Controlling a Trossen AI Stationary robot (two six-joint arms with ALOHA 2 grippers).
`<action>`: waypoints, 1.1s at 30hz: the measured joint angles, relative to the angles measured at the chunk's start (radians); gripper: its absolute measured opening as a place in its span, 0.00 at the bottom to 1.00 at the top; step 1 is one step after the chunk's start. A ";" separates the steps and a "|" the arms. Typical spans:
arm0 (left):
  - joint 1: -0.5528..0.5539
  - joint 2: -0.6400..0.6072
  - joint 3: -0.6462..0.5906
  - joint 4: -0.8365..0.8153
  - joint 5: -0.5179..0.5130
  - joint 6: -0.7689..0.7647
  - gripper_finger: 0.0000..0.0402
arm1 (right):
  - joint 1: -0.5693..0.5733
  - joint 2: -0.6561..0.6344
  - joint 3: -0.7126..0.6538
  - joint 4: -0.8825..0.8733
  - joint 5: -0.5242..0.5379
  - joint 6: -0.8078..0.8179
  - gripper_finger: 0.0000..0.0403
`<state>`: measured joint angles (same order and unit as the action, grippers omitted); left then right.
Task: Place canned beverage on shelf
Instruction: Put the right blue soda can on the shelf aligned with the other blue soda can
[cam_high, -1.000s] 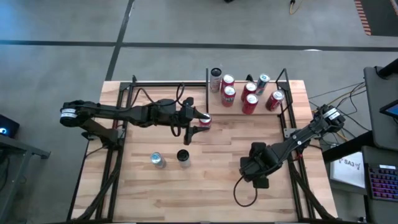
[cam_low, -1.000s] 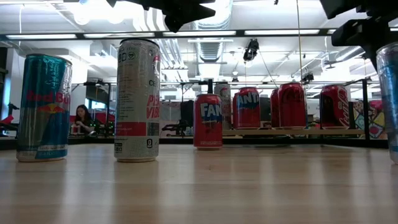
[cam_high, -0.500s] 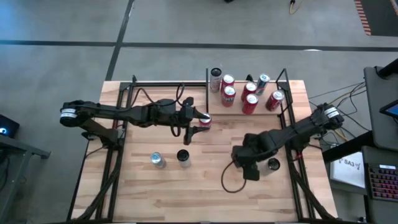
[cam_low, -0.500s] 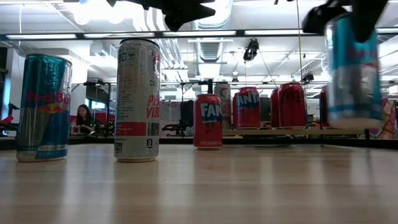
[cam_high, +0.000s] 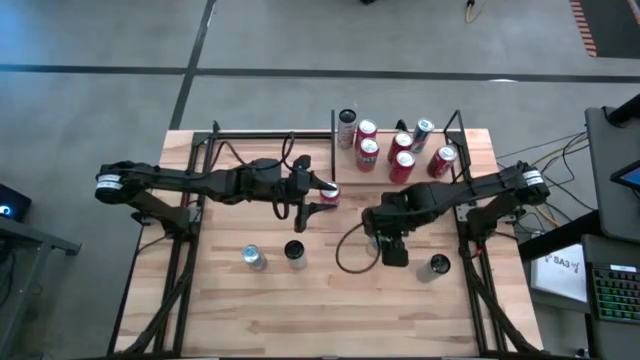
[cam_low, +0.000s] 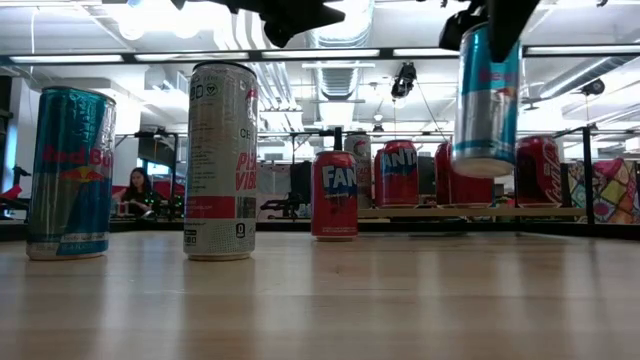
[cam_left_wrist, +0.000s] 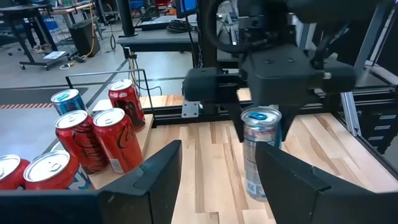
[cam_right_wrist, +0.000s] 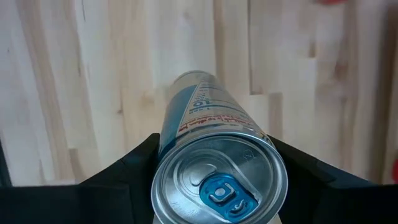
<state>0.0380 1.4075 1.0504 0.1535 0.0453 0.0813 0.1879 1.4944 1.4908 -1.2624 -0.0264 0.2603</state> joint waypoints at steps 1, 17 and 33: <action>0.000 -0.001 0.000 0.000 0.000 0.004 0.47 | -0.011 0.000 0.006 0.000 0.000 -0.014 0.56; 0.000 -0.021 0.000 0.002 0.000 0.033 0.47 | -0.173 0.041 0.163 -0.142 0.145 -0.226 0.56; 0.000 -0.021 0.000 -0.001 -0.007 0.041 0.47 | -0.256 0.054 0.391 -0.310 0.233 -0.279 0.56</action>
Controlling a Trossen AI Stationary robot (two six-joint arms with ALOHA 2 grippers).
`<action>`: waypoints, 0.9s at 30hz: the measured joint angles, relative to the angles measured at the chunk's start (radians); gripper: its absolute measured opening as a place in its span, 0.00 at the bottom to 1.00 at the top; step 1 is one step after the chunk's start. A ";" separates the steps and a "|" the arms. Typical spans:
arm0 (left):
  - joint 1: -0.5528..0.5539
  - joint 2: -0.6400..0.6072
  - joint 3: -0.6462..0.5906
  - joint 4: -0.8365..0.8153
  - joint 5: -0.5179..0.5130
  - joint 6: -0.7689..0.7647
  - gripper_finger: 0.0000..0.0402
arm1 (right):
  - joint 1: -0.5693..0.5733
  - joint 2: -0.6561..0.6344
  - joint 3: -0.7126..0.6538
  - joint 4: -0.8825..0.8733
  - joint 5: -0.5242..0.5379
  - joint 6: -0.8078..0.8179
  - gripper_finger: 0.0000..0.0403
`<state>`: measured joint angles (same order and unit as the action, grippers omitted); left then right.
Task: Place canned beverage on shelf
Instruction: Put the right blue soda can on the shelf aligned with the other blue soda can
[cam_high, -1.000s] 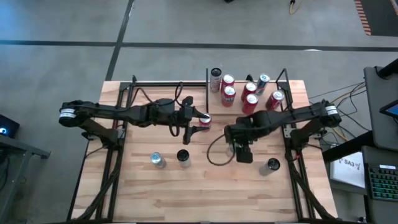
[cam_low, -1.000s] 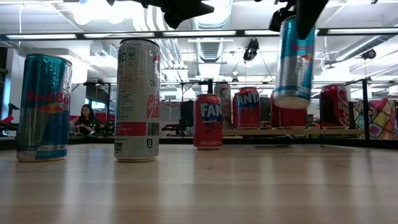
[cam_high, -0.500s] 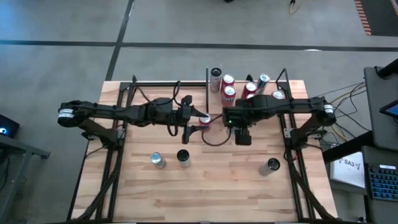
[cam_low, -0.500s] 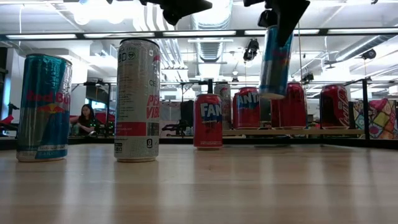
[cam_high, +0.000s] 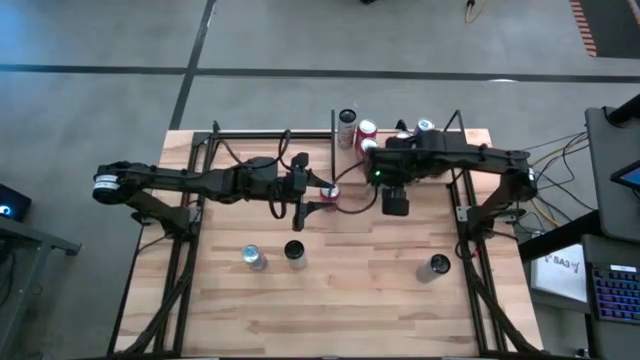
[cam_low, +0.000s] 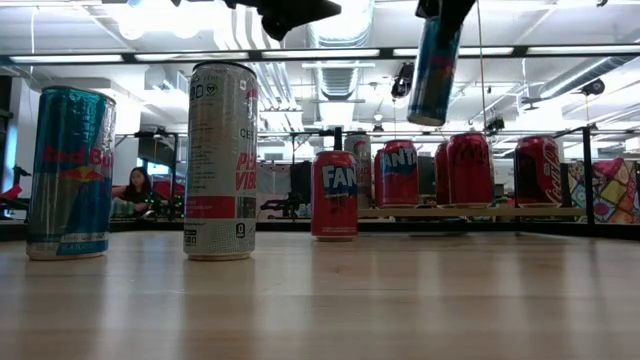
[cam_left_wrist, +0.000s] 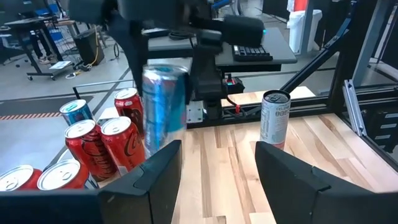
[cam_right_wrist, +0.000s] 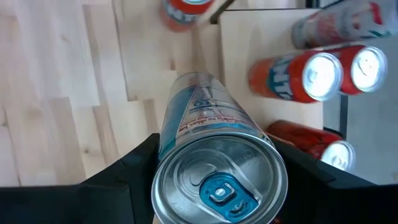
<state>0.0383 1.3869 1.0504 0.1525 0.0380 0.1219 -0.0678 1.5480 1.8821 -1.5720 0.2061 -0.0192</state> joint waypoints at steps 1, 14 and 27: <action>0.000 0.000 0.000 0.000 -0.001 0.000 0.47 | -0.008 -0.013 -0.008 0.003 0.000 0.000 0.56; 0.001 0.000 0.000 0.003 -0.002 0.000 0.47 | -0.094 -0.190 -0.170 0.000 0.000 0.045 0.56; 0.001 0.000 0.000 0.003 -0.003 0.001 0.47 | -0.095 -0.283 -0.311 0.001 -0.030 0.074 0.56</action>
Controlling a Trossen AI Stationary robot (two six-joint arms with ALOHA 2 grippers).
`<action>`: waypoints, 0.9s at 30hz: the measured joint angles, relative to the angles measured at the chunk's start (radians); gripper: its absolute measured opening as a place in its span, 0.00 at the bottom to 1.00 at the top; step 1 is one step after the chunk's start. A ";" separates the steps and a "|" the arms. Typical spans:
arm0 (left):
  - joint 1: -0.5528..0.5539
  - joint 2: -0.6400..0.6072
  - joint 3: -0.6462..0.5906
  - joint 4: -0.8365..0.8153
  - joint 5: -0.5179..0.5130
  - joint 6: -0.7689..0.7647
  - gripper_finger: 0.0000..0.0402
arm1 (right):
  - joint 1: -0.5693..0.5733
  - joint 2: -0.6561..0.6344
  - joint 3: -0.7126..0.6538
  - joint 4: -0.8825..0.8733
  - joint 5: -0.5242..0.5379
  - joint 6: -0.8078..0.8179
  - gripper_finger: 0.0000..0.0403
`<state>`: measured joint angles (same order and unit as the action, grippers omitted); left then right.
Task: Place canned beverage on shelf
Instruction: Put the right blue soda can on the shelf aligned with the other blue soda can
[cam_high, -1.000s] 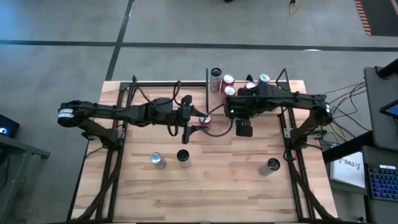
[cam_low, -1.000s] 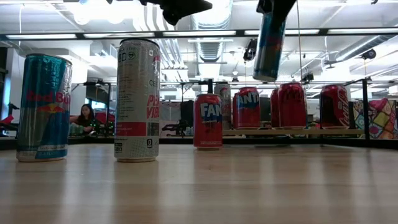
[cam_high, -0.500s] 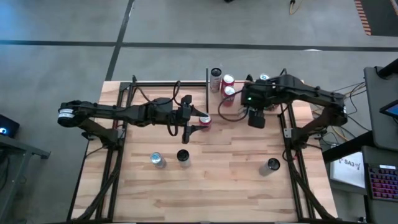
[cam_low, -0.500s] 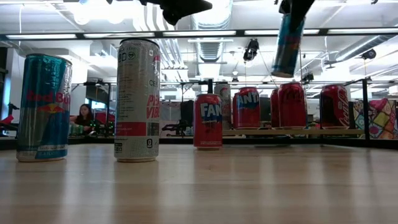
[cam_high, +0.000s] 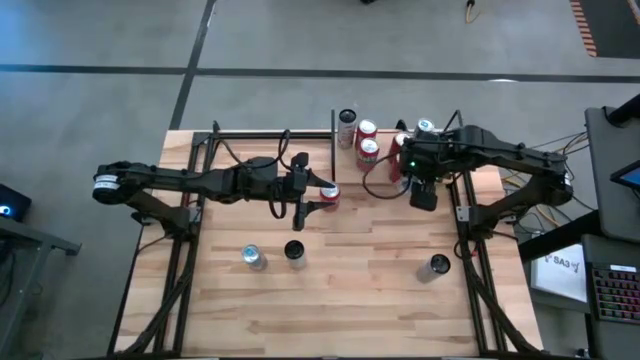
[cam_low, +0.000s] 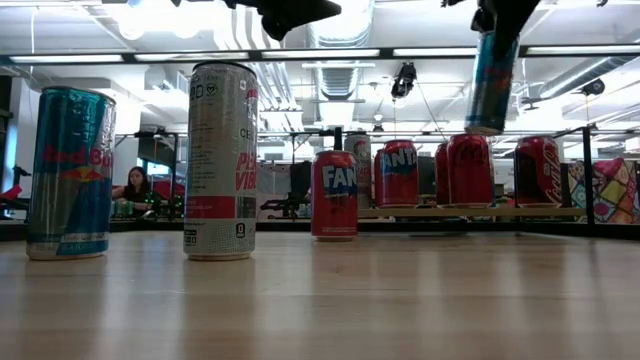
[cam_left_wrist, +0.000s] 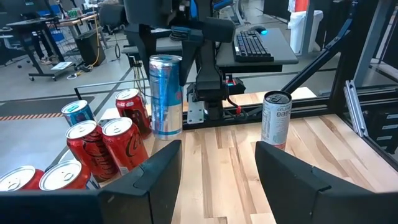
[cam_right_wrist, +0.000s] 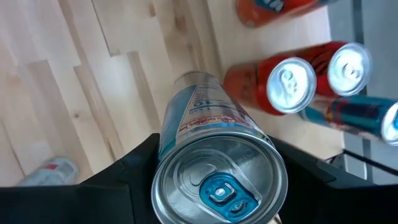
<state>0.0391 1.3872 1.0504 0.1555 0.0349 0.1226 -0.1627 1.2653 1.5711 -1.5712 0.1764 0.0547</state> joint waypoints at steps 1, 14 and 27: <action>0.000 0.000 0.000 0.000 0.000 0.001 0.47 | 0.000 -0.007 -0.013 0.001 -0.003 0.000 0.56; 0.001 0.000 0.000 0.000 0.000 0.018 0.47 | -0.073 -0.079 -0.196 0.000 -0.083 -0.026 0.56; 0.002 0.000 0.000 0.000 0.000 0.027 0.47 | -0.252 -0.061 -0.267 0.001 -0.070 -0.182 0.56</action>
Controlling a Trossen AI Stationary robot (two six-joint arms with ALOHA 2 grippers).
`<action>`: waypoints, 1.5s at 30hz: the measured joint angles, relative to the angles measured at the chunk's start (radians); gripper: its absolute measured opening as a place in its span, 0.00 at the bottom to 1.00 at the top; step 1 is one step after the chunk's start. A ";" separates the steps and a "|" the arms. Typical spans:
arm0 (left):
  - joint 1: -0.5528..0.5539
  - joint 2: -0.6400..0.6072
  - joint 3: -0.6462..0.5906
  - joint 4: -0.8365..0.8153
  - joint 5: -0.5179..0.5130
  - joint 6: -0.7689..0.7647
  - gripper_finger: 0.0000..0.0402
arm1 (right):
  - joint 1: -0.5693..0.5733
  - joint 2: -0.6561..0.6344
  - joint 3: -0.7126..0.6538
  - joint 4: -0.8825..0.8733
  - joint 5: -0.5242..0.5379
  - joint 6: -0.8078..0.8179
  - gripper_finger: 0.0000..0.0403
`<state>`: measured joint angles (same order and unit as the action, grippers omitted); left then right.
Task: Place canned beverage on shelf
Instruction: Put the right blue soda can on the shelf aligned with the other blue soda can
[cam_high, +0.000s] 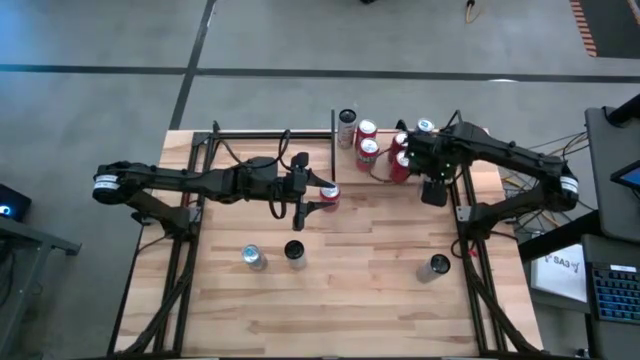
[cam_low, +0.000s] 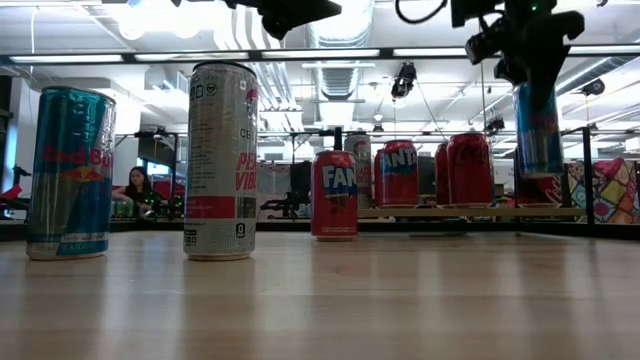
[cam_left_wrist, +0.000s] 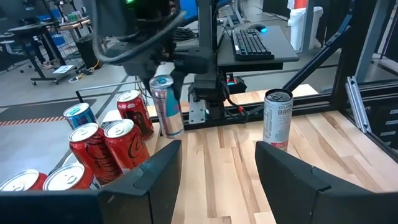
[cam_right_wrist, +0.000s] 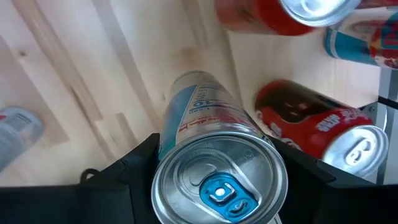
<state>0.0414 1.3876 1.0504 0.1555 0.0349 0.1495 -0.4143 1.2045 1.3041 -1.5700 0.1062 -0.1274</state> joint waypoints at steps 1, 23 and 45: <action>0.000 0.000 0.000 0.000 0.000 0.004 0.47 | -0.018 0.001 0.000 0.000 0.000 -0.015 0.56; 0.026 0.000 0.000 0.000 -0.001 0.026 0.47 | -0.147 0.051 0.000 0.089 -0.001 -0.150 0.56; 0.028 0.000 0.000 -0.004 -0.001 0.052 0.47 | -0.240 0.124 0.000 0.152 0.026 -0.206 0.56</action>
<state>0.0692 1.3880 1.0504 0.1513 0.0341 0.2016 -0.6541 1.3288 1.3041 -1.4178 0.1319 -0.3332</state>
